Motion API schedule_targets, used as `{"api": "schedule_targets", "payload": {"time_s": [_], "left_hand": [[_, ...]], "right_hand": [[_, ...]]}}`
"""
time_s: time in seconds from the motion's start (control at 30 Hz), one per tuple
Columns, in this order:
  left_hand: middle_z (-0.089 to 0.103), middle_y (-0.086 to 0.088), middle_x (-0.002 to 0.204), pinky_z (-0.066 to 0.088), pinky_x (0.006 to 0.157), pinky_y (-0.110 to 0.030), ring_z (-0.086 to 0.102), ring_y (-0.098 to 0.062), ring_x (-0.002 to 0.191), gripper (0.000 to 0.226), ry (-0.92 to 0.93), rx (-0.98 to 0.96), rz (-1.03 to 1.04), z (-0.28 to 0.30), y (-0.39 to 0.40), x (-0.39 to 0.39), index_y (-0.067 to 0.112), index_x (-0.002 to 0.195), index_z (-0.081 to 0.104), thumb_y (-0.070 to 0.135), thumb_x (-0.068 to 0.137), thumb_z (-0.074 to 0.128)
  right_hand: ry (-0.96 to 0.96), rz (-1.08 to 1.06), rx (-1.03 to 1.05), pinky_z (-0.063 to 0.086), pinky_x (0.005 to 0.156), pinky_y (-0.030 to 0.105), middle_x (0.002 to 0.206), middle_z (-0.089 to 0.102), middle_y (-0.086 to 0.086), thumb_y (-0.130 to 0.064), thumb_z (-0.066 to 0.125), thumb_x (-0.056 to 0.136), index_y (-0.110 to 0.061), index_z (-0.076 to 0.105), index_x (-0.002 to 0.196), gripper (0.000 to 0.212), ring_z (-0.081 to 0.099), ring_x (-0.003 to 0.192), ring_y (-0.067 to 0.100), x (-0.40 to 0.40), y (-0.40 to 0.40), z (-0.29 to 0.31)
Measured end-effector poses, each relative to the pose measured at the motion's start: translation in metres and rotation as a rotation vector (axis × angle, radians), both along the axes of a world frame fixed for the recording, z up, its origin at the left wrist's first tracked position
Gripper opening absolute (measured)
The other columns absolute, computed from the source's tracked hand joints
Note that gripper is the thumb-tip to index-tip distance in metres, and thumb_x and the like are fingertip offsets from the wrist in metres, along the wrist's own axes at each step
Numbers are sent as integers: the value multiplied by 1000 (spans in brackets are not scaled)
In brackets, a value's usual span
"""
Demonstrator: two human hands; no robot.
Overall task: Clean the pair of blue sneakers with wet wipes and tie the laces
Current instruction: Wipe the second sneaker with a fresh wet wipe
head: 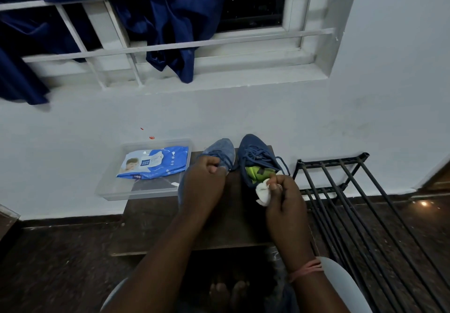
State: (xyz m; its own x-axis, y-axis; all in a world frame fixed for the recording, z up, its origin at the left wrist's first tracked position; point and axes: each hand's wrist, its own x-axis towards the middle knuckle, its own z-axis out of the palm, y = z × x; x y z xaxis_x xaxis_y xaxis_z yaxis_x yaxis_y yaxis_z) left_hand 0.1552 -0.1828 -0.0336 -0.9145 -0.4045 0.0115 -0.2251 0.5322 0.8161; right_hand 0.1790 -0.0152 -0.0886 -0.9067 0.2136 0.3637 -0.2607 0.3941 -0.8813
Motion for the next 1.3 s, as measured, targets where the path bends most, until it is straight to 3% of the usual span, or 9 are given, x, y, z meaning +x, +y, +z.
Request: {"api": "schedule_targets", "payload": {"time_s": [0.13, 0.3, 0.43, 0.6, 0.7, 0.83, 0.97, 1.13, 1.3], "left_hand": [[67, 5, 116, 40, 96, -41, 61, -20, 111, 56, -216, -705, -106, -14, -23, -3, 28, 121, 58, 68, 82, 63], [66, -1, 126, 43, 97, -42, 62, -24, 116, 66, -146, -885, -206, -36, -27, -5, 23, 132, 48, 61, 82, 69], [70, -2, 93, 47, 72, -34, 66, -26, 85, 25, 202, -750, -244, -38, -26, 0, 21, 103, 61, 34, 83, 70], [63, 0, 82, 39, 66, -30, 59, -21, 75, 21, 311, -629, -216, -23, -18, 21, 18, 93, 56, 29, 84, 72], [50, 8, 74, 30, 62, -26, 44, -12, 67, 32, 274, -409, -129, -9, -13, 43, 23, 81, 43, 32, 90, 72], [48, -1, 65, 38, 58, -21, 44, -4, 57, 37, 230, 16, 3, -9, -13, 88, 19, 75, 48, 43, 88, 73], [71, -7, 78, 57, 69, -46, 69, -23, 73, 30, 194, 338, 12, -33, -23, 125, 14, 84, 65, 41, 90, 74], [59, -4, 69, 50, 65, -37, 54, -9, 66, 33, 172, 395, 3, -60, -31, 148, 8, 77, 53, 27, 92, 75], [58, -7, 68, 49, 63, -38, 55, -19, 64, 49, 80, 363, -106, -56, -44, 151, 4, 79, 52, 45, 81, 80]], "right_hand": [[17, 8, -27, 49, 78, 29, 94, 61, -7, -18, 46, 99, -24, 57, 93, 14, 60, 91, 10, -1, -2, -3], [36, 17, -38, 48, 83, 28, 99, 60, -3, -11, 47, 101, -20, 57, 95, 15, 59, 97, 12, 4, -1, -7], [93, 74, 36, 38, 93, 14, 101, 56, -2, -8, 46, 101, -17, 54, 92, 15, 52, 108, 1, 12, -1, -6], [114, 104, 38, 38, 105, 20, 113, 54, -1, -14, 43, 99, -18, 56, 95, 14, 48, 123, 3, 12, -2, -10], [134, 113, 38, 36, 107, 21, 115, 54, 0, -12, 44, 99, -21, 55, 95, 15, 47, 124, 2, 13, -3, -9], [108, 141, 33, 37, 109, 26, 123, 53, -4, -15, 44, 100, -22, 56, 96, 14, 45, 132, 6, 13, -3, -12], [81, 159, 21, 37, 112, 34, 132, 53, 2, -8, 47, 103, -22, 56, 98, 18, 44, 136, 14, 16, -1, -12], [81, 68, 8, 33, 106, 15, 132, 47, 7, -7, 50, 101, -12, 59, 98, 10, 45, 129, 14, 37, -16, 5], [101, 161, 65, 39, 100, 22, 117, 49, 8, -18, 49, 101, -18, 55, 95, 8, 51, 111, 13, 77, -35, 11]]}}
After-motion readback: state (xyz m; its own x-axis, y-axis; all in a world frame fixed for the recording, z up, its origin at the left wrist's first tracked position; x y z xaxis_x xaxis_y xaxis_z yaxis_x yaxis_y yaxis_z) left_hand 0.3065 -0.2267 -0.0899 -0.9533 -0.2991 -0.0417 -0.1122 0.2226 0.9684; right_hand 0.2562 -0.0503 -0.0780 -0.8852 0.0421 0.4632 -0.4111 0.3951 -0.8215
